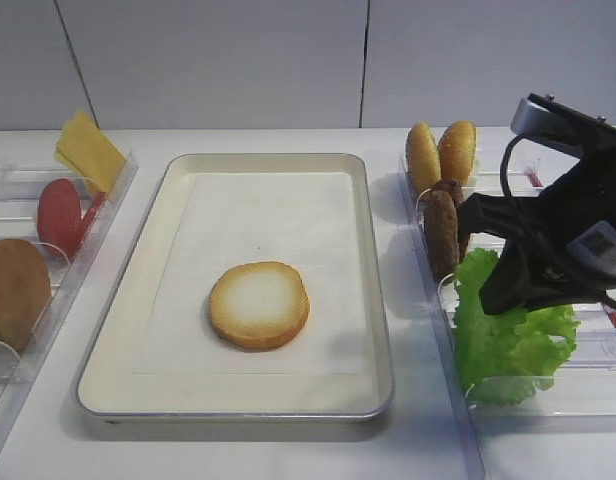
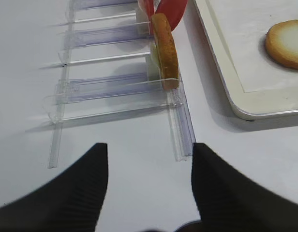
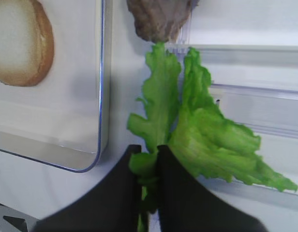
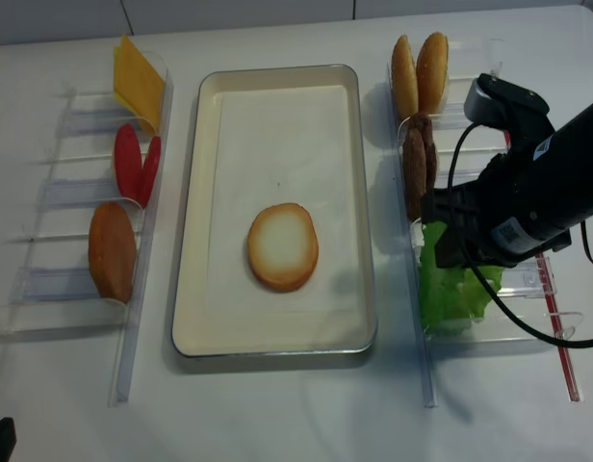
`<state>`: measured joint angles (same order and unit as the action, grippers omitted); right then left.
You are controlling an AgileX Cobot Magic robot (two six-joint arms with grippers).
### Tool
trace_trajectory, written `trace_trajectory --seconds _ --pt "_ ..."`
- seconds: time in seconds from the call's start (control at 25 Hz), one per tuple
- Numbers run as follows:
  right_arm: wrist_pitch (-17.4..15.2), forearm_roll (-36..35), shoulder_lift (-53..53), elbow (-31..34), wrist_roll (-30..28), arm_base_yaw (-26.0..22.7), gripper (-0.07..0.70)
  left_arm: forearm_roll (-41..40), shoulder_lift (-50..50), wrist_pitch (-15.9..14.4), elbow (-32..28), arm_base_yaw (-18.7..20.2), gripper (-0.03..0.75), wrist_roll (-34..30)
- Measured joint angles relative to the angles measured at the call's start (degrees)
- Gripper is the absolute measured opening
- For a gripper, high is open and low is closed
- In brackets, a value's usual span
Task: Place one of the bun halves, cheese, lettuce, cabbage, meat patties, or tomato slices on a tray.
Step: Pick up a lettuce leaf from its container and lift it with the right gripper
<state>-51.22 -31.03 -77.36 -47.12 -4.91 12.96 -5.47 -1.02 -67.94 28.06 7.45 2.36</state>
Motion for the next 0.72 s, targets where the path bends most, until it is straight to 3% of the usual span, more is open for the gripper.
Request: trace_trajectory --seconds 0.12,0.48,0.72 --pt "-0.67 1.04 0.0 -0.17 0.33 0.0 0.061 0.0 0.0 0.0 0.0 0.0 0.357 0.0" --pt "-5.59 1.8 4.18 -5.04 0.96 0.0 0.056 0.0 0.0 0.0 0.0 0.0 0.357 0.0" --pt "-7.17 -7.97 6.63 -6.13 -4.77 1.34 0.055 0.0 0.0 0.0 0.0 0.0 0.357 0.0"
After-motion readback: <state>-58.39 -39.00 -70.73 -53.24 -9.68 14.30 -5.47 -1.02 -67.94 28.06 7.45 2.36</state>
